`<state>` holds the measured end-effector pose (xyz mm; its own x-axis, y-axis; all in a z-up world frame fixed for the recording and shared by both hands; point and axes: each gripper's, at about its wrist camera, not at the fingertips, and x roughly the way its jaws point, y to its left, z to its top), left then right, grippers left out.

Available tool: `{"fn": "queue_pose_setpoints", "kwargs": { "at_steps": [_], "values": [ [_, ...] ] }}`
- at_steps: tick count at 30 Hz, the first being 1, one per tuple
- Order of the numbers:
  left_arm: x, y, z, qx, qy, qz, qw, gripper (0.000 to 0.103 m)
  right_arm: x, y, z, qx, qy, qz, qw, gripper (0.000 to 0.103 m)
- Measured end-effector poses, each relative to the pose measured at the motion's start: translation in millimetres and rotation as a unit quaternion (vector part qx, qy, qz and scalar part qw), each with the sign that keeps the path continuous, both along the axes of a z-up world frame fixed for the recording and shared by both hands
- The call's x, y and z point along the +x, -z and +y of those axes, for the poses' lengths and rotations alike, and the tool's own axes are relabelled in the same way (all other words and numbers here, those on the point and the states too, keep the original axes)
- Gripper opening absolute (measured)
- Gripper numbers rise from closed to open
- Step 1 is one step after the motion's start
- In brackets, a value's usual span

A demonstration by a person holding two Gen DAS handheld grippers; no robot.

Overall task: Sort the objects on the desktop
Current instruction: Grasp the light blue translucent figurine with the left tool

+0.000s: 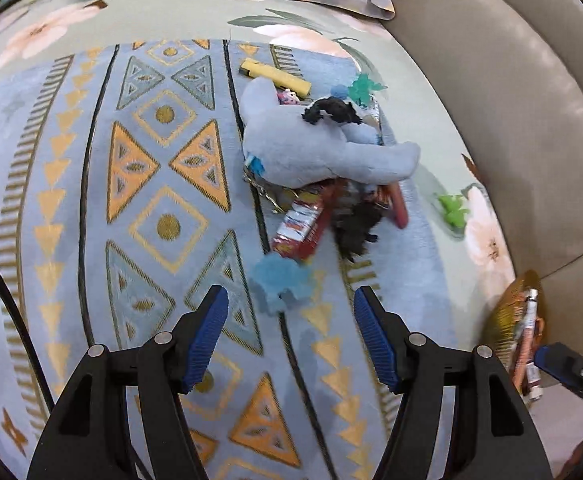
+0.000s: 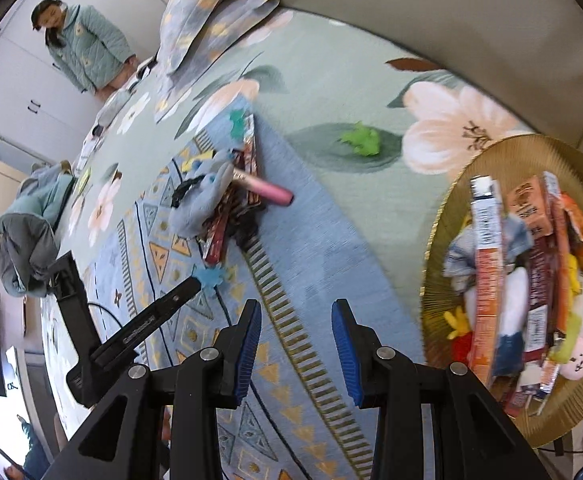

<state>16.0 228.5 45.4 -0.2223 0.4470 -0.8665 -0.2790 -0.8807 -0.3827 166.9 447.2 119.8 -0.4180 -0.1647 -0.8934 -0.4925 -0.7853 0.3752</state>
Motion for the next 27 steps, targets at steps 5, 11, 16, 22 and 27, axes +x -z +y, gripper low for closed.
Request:
{"fn": "queue_pose_setpoints", "kwargs": {
  "at_steps": [5,11,16,22,27],
  "values": [
    [-11.7,13.5,5.8,-0.006,0.005,0.007,0.9999,0.063,-6.0,9.3,-5.1,-0.008,-0.001,-0.013,1.000,0.036],
    [-13.8,26.7,18.8,-0.028,0.028,0.019,0.9990,0.063,-9.2,13.4,-8.9,-0.008,-0.005,-0.018,1.000,0.036],
    [-8.1,26.1,28.9,-0.059,0.042,0.059,0.9956,0.046,-9.0,17.1,-8.7,-0.010,-0.003,-0.022,1.000,0.036],
    [0.8,19.3,19.6,-0.045,0.041,0.056,0.9965,0.038,-12.2,22.7,-9.4,-0.010,0.000,-0.023,1.000,0.036],
    [16.7,12.1,0.1,-0.028,0.034,0.034,0.9985,0.037,-38.6,34.1,-23.3,-0.021,-0.010,-0.007,1.000,0.036]
  ]
}}
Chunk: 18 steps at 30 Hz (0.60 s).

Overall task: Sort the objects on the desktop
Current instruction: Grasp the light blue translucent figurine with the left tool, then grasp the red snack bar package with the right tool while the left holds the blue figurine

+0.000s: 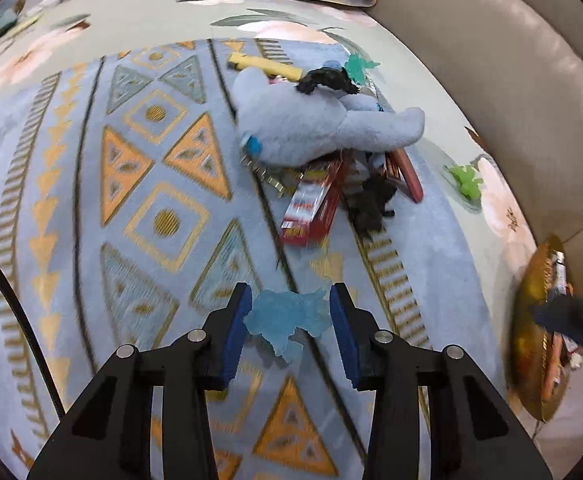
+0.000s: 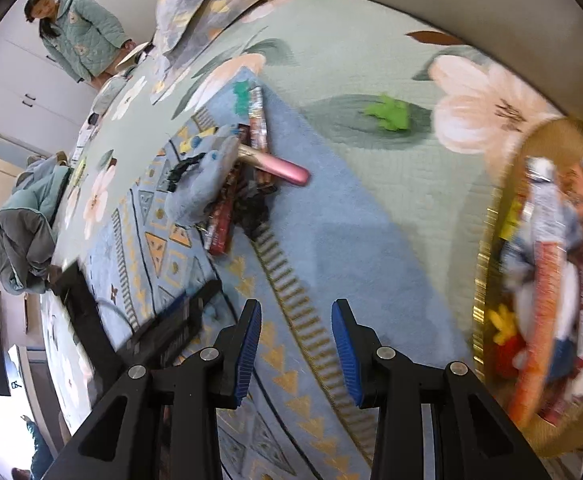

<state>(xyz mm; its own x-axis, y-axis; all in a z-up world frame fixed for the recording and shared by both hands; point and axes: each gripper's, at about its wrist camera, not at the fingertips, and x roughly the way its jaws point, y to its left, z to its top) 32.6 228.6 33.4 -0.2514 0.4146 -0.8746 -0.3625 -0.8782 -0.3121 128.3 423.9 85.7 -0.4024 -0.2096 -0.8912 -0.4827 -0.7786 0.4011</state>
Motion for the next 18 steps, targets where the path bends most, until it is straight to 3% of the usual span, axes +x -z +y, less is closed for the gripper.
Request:
{"fn": "queue_pose_setpoints", "kwargs": {
  "at_steps": [5,8,12,18],
  "values": [
    [13.0,-2.2,-27.7,0.004,-0.017,-0.021,0.9996,0.037,-49.6,19.4,-25.3,-0.038,-0.010,0.026,0.999,0.036],
    [14.5,-2.2,-39.6,0.008,-0.026,-0.028,0.9992,0.037,-82.4,29.0,-44.9,-0.030,-0.021,0.043,0.998,0.035],
    [11.9,-3.2,-50.0,0.011,-0.030,-0.027,0.9991,0.037,-111.3,52.2,-59.2,-0.009,-0.026,0.024,0.999,0.035],
    [4.9,-4.8,-66.6,0.018,-0.050,-0.027,0.9982,0.037,-130.2,80.5,-58.6,0.036,0.010,-0.015,0.999,0.035]
  ]
}}
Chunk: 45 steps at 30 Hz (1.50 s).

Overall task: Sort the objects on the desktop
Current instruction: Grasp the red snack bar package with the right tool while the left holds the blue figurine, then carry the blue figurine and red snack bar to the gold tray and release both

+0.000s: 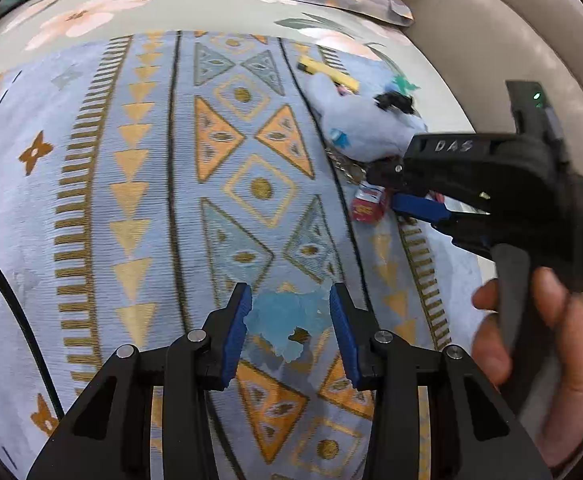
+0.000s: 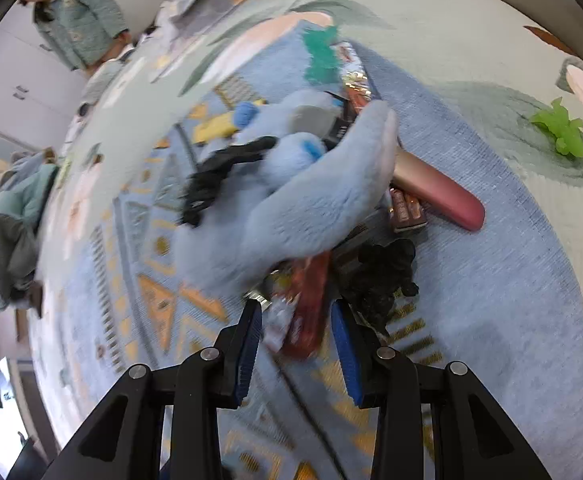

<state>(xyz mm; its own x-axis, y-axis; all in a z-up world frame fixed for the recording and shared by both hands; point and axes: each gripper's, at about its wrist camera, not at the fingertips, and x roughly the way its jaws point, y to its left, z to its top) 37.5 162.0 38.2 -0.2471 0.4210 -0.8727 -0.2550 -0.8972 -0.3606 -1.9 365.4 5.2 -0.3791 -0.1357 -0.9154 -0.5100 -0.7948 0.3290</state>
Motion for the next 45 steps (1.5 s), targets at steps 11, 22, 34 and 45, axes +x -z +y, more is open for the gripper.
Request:
{"fn": "queue_pose_setpoints", "kwargs": {
  "at_steps": [11,22,34,45],
  "values": [
    [-2.6,-0.6,-15.2,0.005,-0.008,-0.003,1.0000,0.037,40.2,-5.8,-3.2,0.053,-0.105,-0.015,0.993,0.017],
    [15.9,10.8,9.2,-0.010,0.031,-0.003,0.9995,0.038,150.0,-4.9,-2.6,0.100,-0.184,-0.068,0.975,0.017],
    [31.3,14.2,13.1,-0.039,0.055,-0.012,0.9977,0.045,134.8,-10.7,11.2,0.061,-0.151,-0.051,0.985,0.031],
    [35.9,13.4,19.0,-0.066,0.052,0.040,0.9957,0.040,131.9,-9.5,-9.9,0.114,-0.195,-0.045,0.973,0.016]
  ]
}}
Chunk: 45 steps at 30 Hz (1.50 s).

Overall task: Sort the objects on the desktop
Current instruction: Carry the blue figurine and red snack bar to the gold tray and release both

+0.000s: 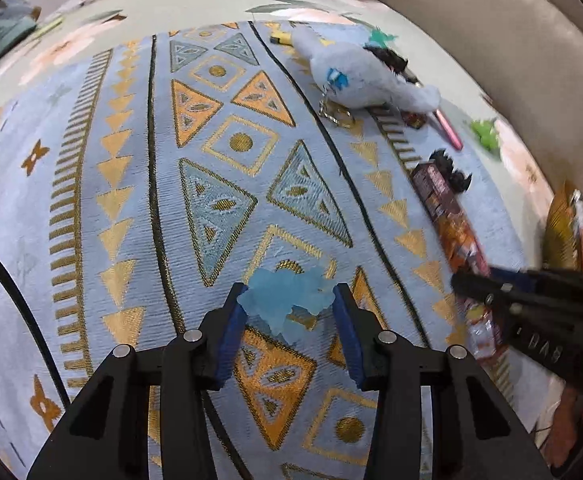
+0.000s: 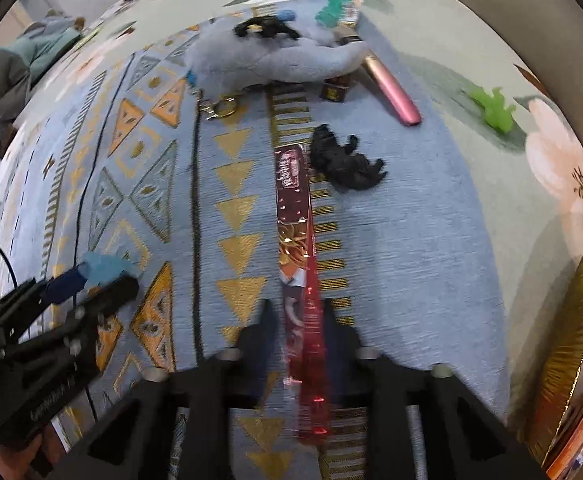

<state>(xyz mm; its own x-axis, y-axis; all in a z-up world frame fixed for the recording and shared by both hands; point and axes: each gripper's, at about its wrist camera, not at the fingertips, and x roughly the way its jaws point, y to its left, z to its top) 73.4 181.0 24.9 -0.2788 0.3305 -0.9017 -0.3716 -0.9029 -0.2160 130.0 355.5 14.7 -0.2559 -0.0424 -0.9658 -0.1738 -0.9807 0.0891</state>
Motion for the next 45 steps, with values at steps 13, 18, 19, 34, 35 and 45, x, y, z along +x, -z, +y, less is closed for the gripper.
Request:
{"fn": "queue_pose_setpoints", "kwargs": {
  "at_steps": [13,18,19,34,35,45],
  "values": [
    [3.5,-63.2,32.1,0.061,0.032,0.006,0.9976,0.040,32.1,-79.2,16.4,-0.076,0.032,0.059,0.995,0.016],
    [16.8,-90.4,83.4,0.095,0.081,0.009,0.9922,0.040,55.9,-111.4,52.3,-0.074,0.083,0.078,0.991,0.016],
    [19.6,-93.9,93.5,0.100,0.091,0.009,0.9908,0.040,62.0,-116.5,62.1,-0.071,0.093,0.082,0.990,0.016],
    [81.9,-132.0,259.7,0.189,0.233,-0.007,0.9538,0.040,189.9,-158.0,219.4,0.006,0.307,0.078,0.948,0.016],
    [82.6,-132.1,266.7,0.191,0.238,-0.008,0.9523,0.040,194.9,-156.8,223.8,0.006,0.314,0.076,0.946,0.016],
    [90.3,-117.2,306.7,0.199,0.234,-0.052,0.9504,0.061,215.6,-149.6,242.4,-0.010,0.339,0.081,0.937,0.020]
  ]
}}
